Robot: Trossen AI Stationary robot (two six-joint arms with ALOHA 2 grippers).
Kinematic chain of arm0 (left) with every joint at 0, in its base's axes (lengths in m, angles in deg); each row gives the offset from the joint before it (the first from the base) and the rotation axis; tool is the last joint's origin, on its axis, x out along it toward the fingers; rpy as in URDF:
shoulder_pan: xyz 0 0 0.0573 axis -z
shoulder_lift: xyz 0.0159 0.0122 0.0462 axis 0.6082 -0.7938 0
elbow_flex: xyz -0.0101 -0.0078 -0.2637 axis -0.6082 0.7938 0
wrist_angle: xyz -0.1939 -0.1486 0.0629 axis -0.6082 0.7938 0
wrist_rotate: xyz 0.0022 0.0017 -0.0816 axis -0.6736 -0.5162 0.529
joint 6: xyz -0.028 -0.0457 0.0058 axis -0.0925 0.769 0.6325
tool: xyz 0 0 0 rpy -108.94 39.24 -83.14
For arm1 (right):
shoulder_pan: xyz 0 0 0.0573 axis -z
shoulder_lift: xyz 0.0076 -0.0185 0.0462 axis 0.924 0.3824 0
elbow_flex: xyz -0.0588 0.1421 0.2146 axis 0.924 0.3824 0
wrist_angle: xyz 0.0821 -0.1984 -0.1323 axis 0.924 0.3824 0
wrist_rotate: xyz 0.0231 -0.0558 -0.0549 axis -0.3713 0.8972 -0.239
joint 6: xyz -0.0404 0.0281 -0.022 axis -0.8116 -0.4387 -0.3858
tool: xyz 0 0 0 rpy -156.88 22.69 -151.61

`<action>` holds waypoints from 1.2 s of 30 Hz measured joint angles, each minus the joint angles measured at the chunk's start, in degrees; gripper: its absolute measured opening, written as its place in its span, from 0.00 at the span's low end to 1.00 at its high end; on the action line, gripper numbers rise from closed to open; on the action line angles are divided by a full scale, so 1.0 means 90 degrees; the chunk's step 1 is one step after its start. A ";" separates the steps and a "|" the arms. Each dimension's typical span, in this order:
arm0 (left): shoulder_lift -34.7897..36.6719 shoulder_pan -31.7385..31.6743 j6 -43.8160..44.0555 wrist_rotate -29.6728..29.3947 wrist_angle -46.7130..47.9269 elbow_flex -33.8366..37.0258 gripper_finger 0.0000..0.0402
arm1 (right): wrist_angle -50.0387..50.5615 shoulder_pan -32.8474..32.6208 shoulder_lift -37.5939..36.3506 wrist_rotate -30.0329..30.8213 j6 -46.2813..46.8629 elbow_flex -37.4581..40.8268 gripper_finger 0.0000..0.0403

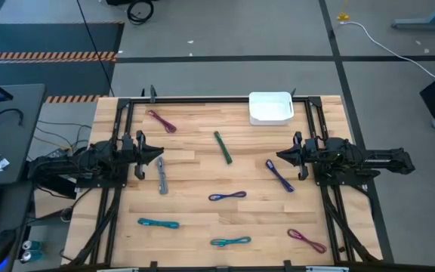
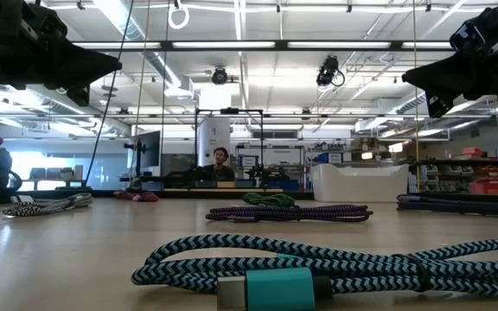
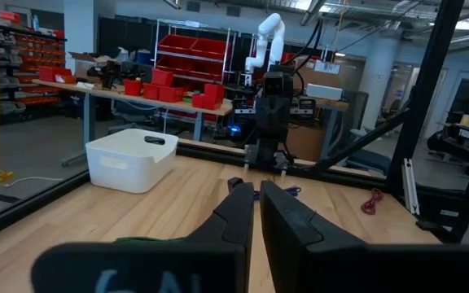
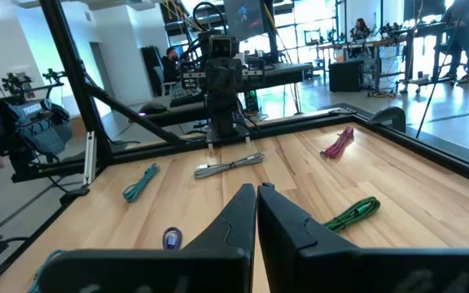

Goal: Pick and place USB-C Cables

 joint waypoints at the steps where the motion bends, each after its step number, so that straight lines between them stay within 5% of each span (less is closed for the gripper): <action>1: 0.0000 -0.0001 0.0000 0.0000 0.0002 -0.0001 0.08 | 0.0000 0.0001 0.0000 0.0001 0.0000 0.0000 0.05; 17: 0.0000 -0.0002 0.0005 0.0000 -0.0016 -0.0001 0.07 | 0.0014 0.0002 -0.0001 0.0000 -0.0049 0.0001 0.05; 24: 0.0000 0.0000 0.1222 -0.0002 -0.0350 0.0000 0.09 | -0.0015 0.0156 0.0003 0.0352 -0.3008 -0.0001 0.05; 32: 0.0002 -0.0002 0.1509 -0.0061 -0.1201 0.0000 0.10 | -0.0021 0.0158 0.0006 0.0343 -0.3147 -0.0001 0.05; 36: 0.0002 0.0001 0.2035 -0.0848 -0.1695 0.0000 0.08 | -0.0104 0.0169 0.0008 0.0345 -0.3147 -0.0001 0.05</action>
